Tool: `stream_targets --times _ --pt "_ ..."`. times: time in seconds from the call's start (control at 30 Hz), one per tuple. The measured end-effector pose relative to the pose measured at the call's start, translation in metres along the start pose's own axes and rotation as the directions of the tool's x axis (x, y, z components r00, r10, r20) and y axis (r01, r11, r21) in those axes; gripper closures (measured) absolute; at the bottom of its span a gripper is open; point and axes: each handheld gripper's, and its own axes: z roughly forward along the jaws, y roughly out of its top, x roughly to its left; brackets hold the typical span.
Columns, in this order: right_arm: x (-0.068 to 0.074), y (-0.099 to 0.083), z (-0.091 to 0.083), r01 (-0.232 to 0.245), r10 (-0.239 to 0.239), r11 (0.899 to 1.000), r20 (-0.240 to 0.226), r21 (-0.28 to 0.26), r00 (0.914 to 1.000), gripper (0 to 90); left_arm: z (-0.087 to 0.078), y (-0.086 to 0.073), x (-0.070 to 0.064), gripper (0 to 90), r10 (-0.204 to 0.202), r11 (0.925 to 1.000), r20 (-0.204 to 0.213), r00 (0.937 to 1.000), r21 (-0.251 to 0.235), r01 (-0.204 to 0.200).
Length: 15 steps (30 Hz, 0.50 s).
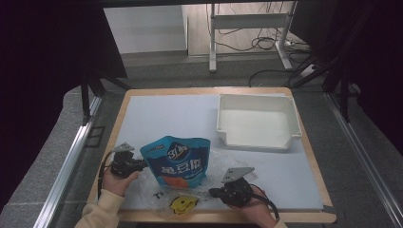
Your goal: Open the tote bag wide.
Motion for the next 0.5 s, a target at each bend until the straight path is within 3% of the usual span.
stream_targets --times 0.07,0.2,0.33,0.5 --pt "0.001 0.003 -0.006 0.007 -0.007 0.999 0.005 -0.032 1.0 89.1 -0.01 -0.002 -0.006 90.0 -0.004 0.9996 0.051 0.9987 -0.029 0.006" --pt "0.002 0.008 -0.012 0.009 -0.008 0.998 0.017 -0.068 0.9998 89.0 -0.018 -0.007 -0.017 90.0 0.013 0.9988 0.078 0.9968 -0.049 -0.009" --pt "0.001 0.011 -0.015 0.01 -0.008 0.996 0.022 -0.09 0.9997 89.1 -0.025 -0.011 -0.027 90.0 0.037 0.9972 0.094 0.9949 -0.068 -0.03" --pt "0.0 0.014 -0.017 0.011 -0.008 0.995 0.028 -0.104 0.9996 89.0 -0.03 -0.016 -0.035 90.0 0.067 0.9951 0.076 0.9949 -0.078 -0.061"
